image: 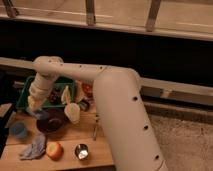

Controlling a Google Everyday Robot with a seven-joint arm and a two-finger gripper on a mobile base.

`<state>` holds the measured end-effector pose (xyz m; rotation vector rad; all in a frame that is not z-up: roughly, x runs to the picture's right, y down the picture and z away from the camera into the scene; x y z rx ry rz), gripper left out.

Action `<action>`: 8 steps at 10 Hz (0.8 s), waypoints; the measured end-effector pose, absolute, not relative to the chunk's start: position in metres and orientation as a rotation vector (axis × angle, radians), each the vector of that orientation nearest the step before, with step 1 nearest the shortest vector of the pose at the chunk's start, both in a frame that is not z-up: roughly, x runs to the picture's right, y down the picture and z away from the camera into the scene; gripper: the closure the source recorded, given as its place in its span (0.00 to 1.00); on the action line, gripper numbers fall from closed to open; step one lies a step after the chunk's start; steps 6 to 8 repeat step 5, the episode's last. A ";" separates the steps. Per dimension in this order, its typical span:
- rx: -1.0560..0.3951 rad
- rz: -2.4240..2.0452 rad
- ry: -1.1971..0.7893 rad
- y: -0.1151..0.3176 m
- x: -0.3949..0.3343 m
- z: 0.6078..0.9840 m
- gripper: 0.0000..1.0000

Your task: Wipe purple bowl with sponge

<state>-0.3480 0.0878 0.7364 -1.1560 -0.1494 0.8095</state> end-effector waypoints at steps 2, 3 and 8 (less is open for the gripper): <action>-1.157 0.840 -0.126 0.098 -0.322 0.727 1.00; -1.154 0.849 -0.123 0.100 -0.311 0.726 1.00; -1.153 0.863 -0.134 0.101 -0.286 0.724 1.00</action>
